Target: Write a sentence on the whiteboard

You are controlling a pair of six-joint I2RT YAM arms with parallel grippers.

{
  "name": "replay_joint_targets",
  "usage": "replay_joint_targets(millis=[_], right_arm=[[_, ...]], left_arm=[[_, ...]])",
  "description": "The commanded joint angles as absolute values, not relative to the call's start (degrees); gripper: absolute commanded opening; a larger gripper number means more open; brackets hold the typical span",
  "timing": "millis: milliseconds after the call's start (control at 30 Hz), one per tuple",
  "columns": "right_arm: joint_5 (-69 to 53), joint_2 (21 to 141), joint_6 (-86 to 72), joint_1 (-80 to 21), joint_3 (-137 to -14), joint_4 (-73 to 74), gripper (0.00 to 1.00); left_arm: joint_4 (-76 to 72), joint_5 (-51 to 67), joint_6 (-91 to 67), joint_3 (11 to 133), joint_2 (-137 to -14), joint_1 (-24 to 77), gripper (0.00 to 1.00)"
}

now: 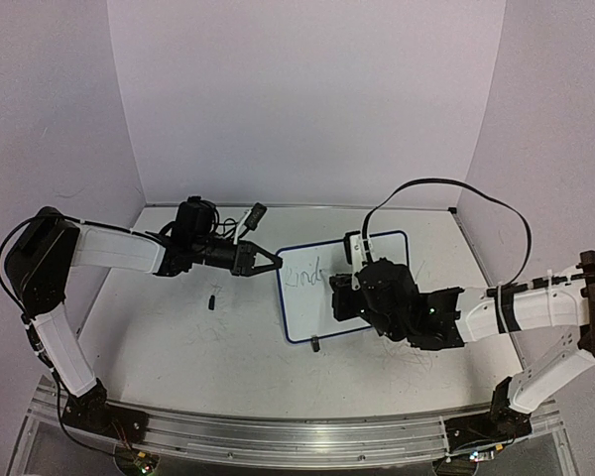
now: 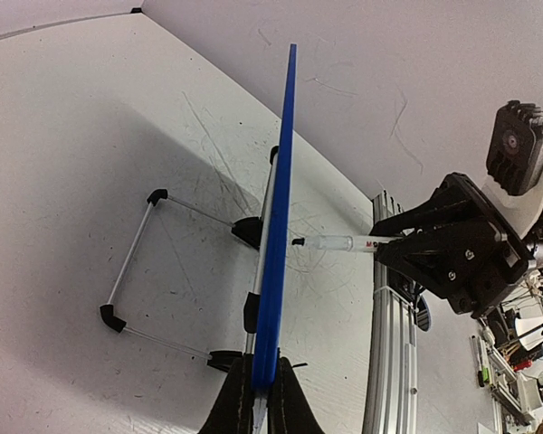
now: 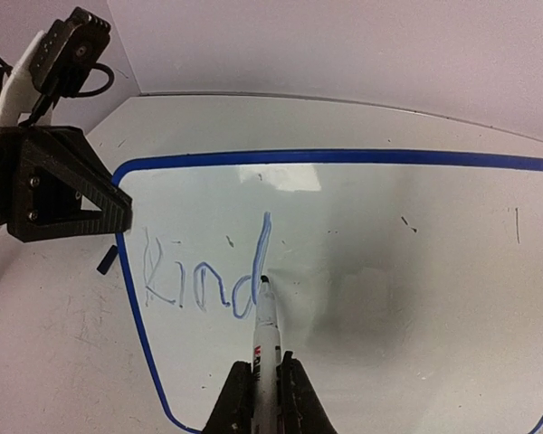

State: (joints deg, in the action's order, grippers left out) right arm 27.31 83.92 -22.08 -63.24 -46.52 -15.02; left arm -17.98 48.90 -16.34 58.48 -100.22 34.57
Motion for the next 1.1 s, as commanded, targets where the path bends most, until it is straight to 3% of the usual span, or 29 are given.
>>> replay_joint_targets(millis=[0,1067], right_arm=[[29.71,83.86,-21.05,-63.09,-48.51,-17.34,0.0],[29.55,85.87,-24.9,-63.93,-45.83,-13.32,0.0]], left_arm=[[-18.11,50.5,-16.07,58.64,-98.23,34.63,0.0],[-18.11,50.79,-16.17,58.73,-98.44,34.63,0.0]])
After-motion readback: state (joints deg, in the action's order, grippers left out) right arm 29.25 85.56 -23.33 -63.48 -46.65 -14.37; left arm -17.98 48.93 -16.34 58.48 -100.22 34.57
